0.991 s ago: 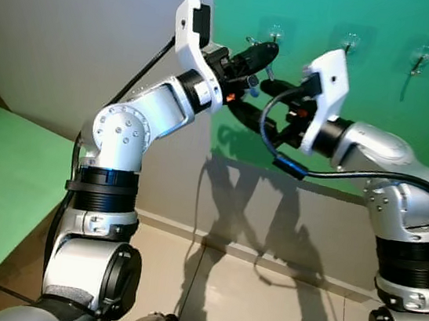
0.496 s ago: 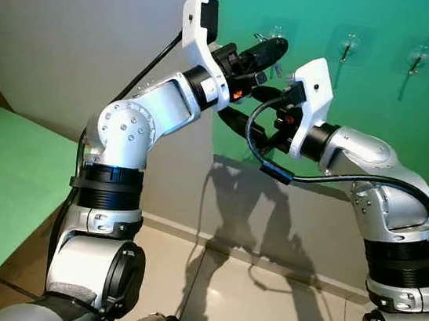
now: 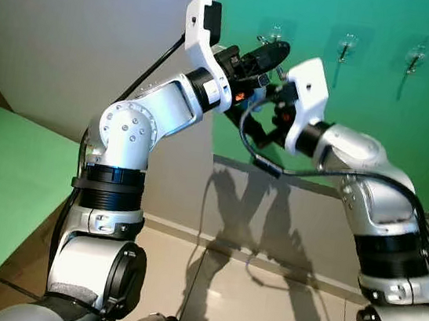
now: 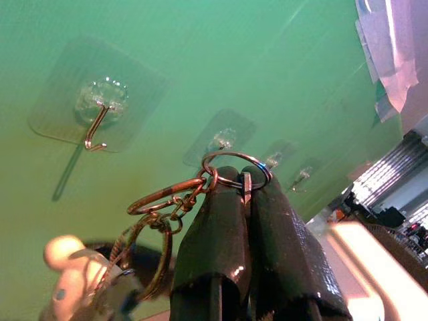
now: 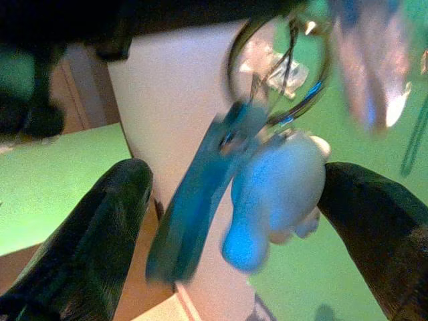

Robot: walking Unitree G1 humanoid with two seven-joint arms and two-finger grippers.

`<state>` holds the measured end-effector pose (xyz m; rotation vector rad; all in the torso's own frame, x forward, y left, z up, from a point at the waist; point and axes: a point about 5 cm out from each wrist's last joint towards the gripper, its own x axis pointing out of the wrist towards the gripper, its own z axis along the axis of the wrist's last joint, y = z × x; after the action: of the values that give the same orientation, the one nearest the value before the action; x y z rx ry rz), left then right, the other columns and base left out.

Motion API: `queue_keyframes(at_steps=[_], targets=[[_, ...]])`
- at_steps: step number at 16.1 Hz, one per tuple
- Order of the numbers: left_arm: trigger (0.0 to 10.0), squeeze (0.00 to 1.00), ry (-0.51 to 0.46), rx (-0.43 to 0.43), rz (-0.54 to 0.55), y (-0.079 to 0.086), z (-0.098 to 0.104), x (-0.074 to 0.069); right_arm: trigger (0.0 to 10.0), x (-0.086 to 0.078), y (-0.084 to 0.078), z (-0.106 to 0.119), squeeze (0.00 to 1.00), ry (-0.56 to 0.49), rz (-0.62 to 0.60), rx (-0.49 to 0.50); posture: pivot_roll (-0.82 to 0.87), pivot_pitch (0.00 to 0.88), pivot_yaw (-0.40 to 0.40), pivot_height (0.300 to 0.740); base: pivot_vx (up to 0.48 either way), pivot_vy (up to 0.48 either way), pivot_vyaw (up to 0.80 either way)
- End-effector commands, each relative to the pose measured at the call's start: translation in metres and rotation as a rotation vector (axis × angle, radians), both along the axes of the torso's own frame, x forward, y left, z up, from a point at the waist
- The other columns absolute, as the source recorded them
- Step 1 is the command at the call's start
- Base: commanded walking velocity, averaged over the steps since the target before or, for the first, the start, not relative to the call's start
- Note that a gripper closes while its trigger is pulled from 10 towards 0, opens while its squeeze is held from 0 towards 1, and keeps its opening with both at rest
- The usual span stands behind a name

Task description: Hang keys on a hook

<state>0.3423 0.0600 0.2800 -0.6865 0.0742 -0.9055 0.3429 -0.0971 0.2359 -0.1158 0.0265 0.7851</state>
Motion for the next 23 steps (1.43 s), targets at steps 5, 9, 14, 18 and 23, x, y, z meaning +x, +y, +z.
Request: queue_keyframes(at_steps=[5,9,14,18,23], targets=[[0.0,0.0,-0.008,0.017,0.006,0.001,0.002,0.0,10.0,0.003,-0.001,0.013,0.0,-0.03,-0.013,0.059,-0.25,0.057,0.142,0.74,0.0,0.0,0.0],[0.0,0.0,-0.013,0.004,-0.004,-0.001,0.005,-0.002,10.0,0.002,0.002,0.01,0.0,-0.004,-0.008,0.082,-0.26,0.06,0.143,0.74,0.0,0.0,0.0],[0.0,0.0,-0.017,-0.007,-0.011,-0.004,0.007,-0.002,0.0,0.003,0.011,0.011,0.0,0.027,-0.008,0.137,-0.26,0.061,0.141,0.74,0.0,0.0,0.0],[0.0,0.0,-0.015,0.0,-0.006,-0.003,0.006,-0.002,0.0,0.004,0.01,0.01,0.0,0.033,-0.027,0.144,-0.25,0.065,0.138,0.74,0.0,0.0,0.0],[0.0,0.0,-0.021,0.059,0.015,-0.003,0.0,-0.001,0.0,0.002,0.01,0.007,0.0,0.044,-0.02,0.136,-0.25,0.064,0.138,0.74,0.0,0.0,0.0]])
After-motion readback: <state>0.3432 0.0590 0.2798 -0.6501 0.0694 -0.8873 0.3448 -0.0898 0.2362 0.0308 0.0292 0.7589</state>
